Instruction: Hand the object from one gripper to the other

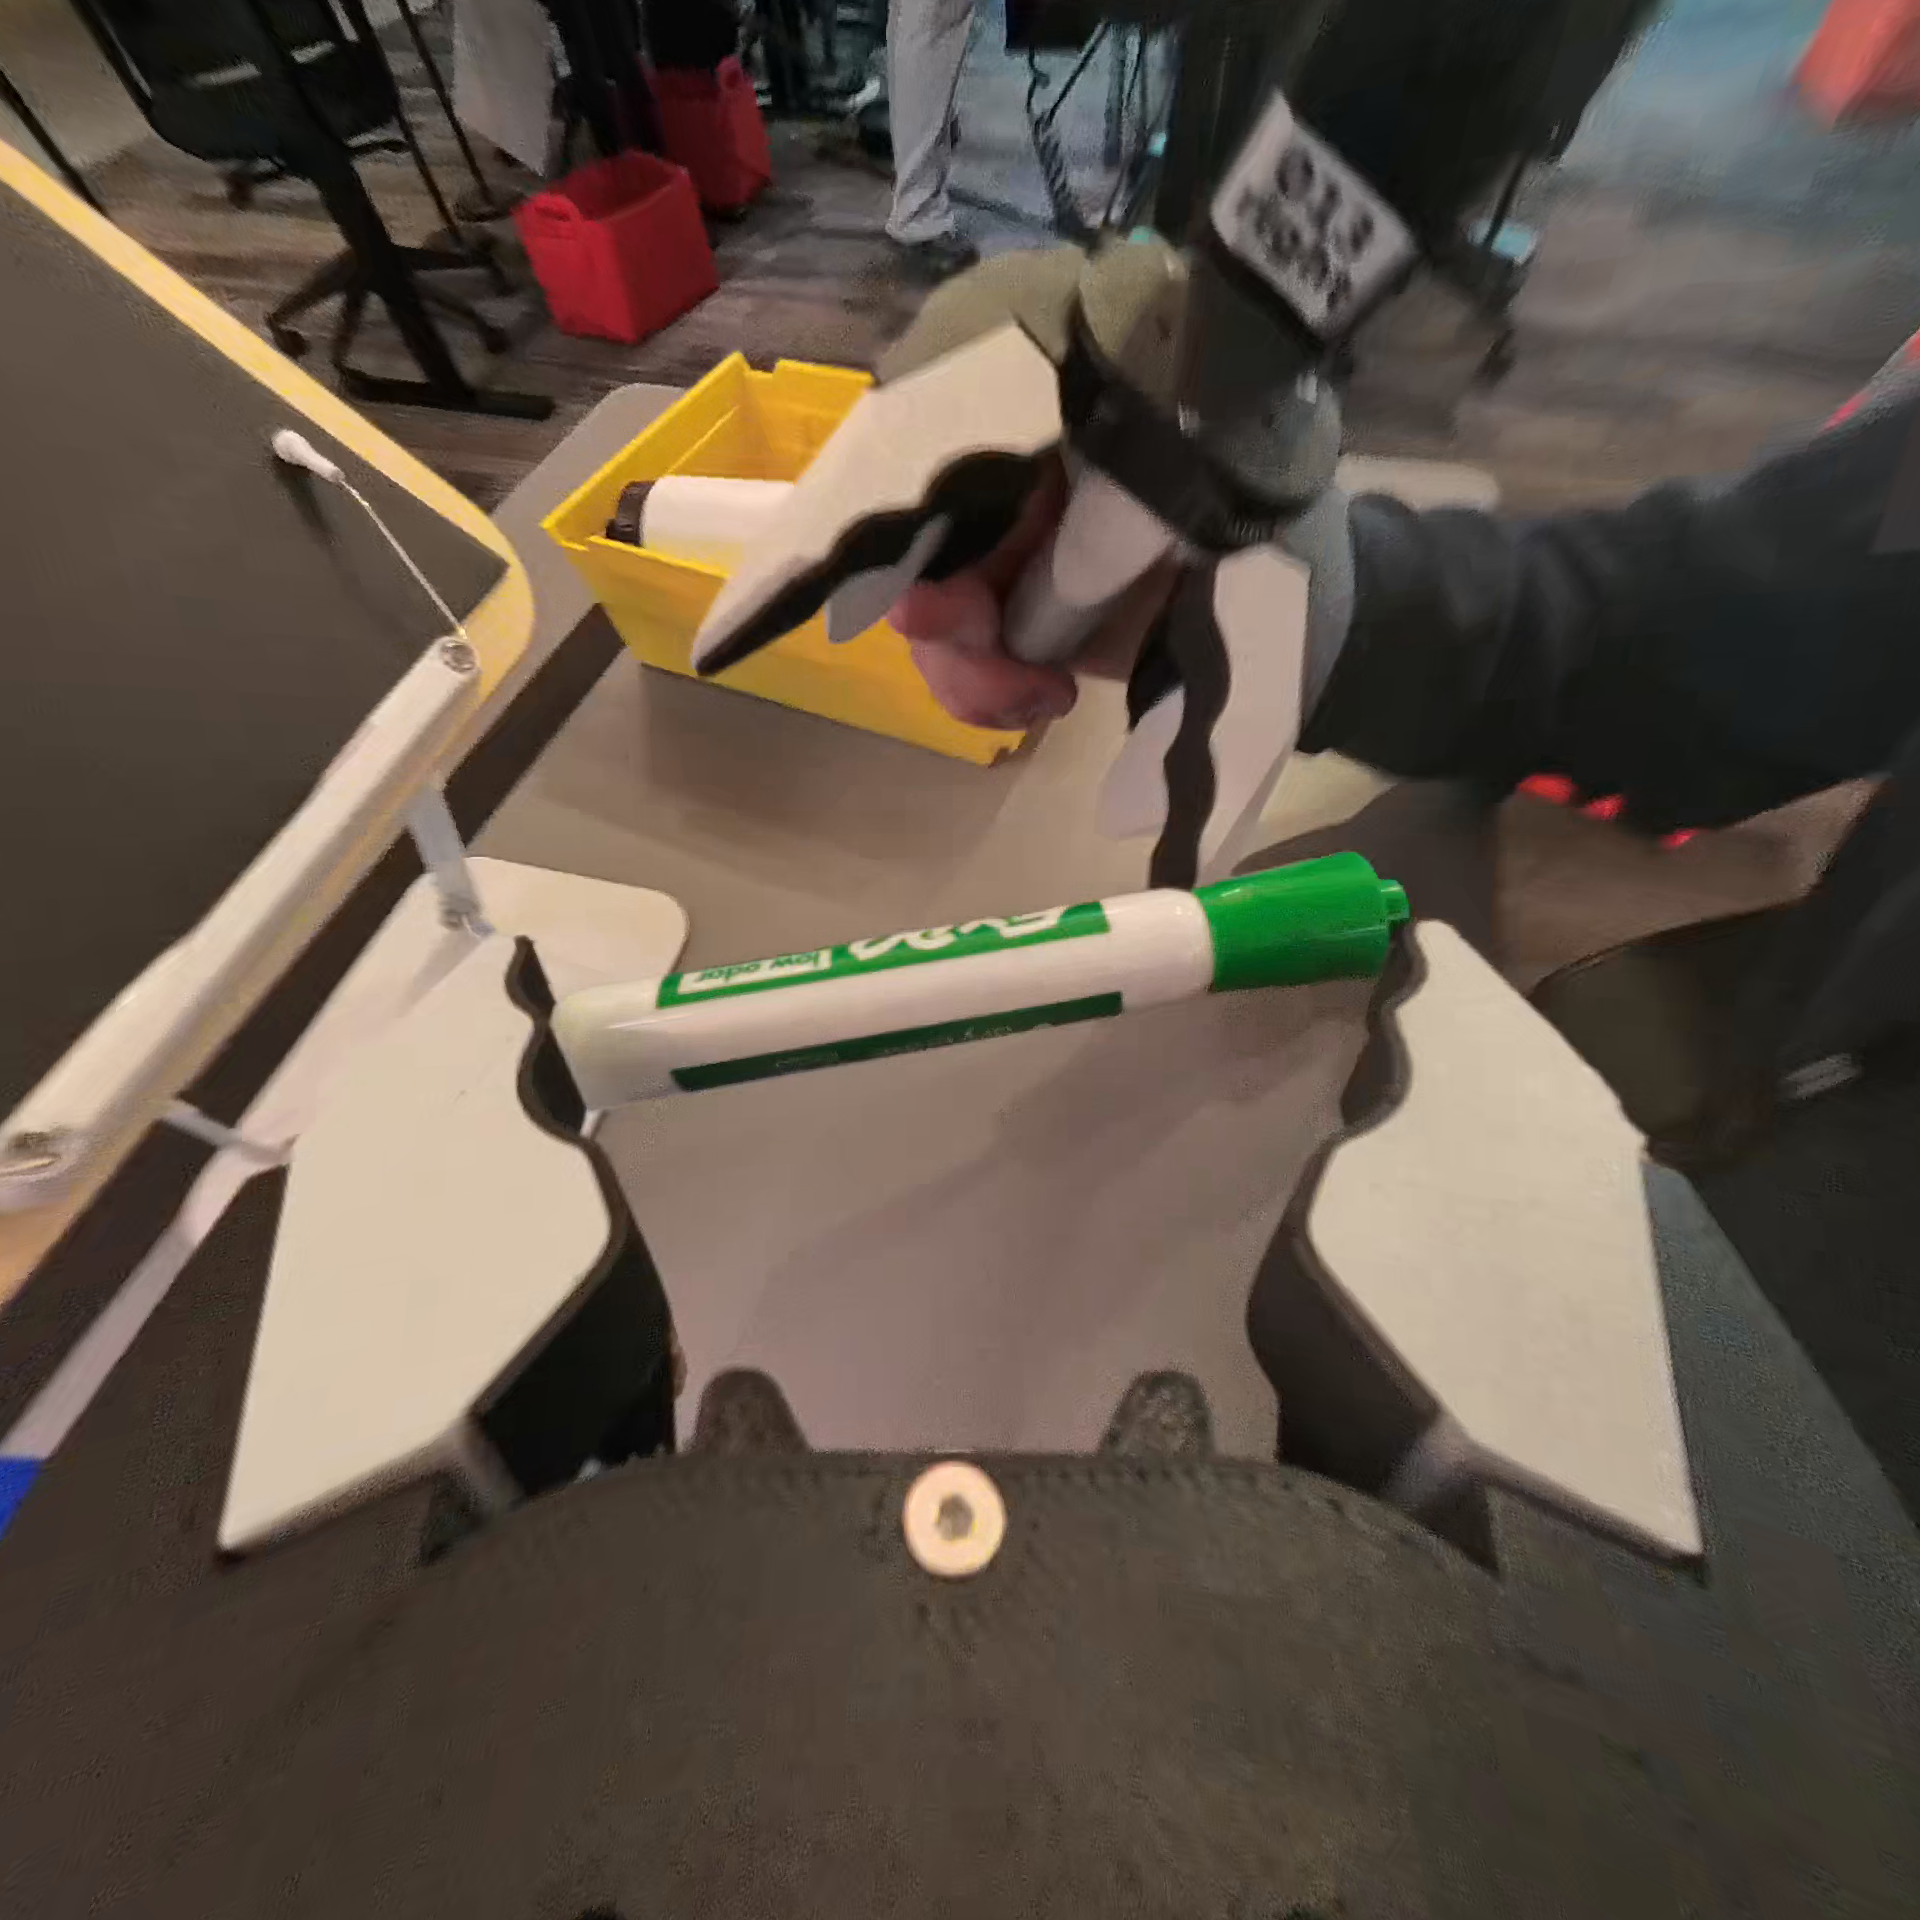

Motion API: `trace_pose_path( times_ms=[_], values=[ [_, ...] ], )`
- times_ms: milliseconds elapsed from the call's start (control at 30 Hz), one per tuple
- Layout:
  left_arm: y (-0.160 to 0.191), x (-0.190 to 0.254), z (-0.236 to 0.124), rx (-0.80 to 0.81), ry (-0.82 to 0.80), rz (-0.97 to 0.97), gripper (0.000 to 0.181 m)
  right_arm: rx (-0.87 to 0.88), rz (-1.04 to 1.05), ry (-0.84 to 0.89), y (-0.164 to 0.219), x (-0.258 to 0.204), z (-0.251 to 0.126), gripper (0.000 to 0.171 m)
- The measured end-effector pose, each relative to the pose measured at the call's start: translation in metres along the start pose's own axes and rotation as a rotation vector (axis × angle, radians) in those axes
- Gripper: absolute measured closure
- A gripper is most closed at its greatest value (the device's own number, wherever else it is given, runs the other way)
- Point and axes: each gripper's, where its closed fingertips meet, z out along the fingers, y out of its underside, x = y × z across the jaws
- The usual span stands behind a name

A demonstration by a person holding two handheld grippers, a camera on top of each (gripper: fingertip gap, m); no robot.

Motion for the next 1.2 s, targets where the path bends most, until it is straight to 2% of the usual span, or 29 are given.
trace_pose_path(
  times_ms=[133, 300, 433, 567, 733, 900, 1067, 1200],
  values=[
    [-0.011, 0.003, 0.002, 0.07, 0.089, -0.163, 0.039, -0.038, -0.226, 0.091, -0.004, -0.005, 0.009, 0.077],
    [-0.018, 0.013, 0.008, 0.158, 0.211, -0.299, 0.039, -0.127, -0.711, 0.274, -0.008, -0.014, 0.018, 0.078],
    [-0.02, 0.027, 0.01, 0.243, 0.34, -0.379, 0.039, -0.146, -0.879, 0.321, -0.007, -0.022, 0.022, 0.073],
    [-0.017, 0.038, 0.015, 0.28, 0.449, -0.449, 0.039, -0.127, -0.899, 0.32, -0.01, -0.026, 0.022, 0.083],
    [-0.01, 0.042, 0.023, 0.296, 0.51, -0.515, 0.038, -0.109, -0.92, 0.352, -0.02, -0.025, 0.019, 0.114],
    [-0.002, 0.045, 0.03, 0.298, 0.517, -0.515, 0.038, -0.08, -0.84, 0.335, -0.025, -0.029, 0.016, 0.138],
    [-0.002, 0.044, 0.031, 0.319, 0.524, -0.516, 0.039, -0.049, -0.786, 0.315, -0.033, -0.033, 0.012, 0.138],
    [0.0, 0.046, 0.032, 0.329, 0.533, -0.515, 0.038, -0.045, -0.688, 0.257, -0.032, -0.036, 0.012, 0.148]
  ],
)
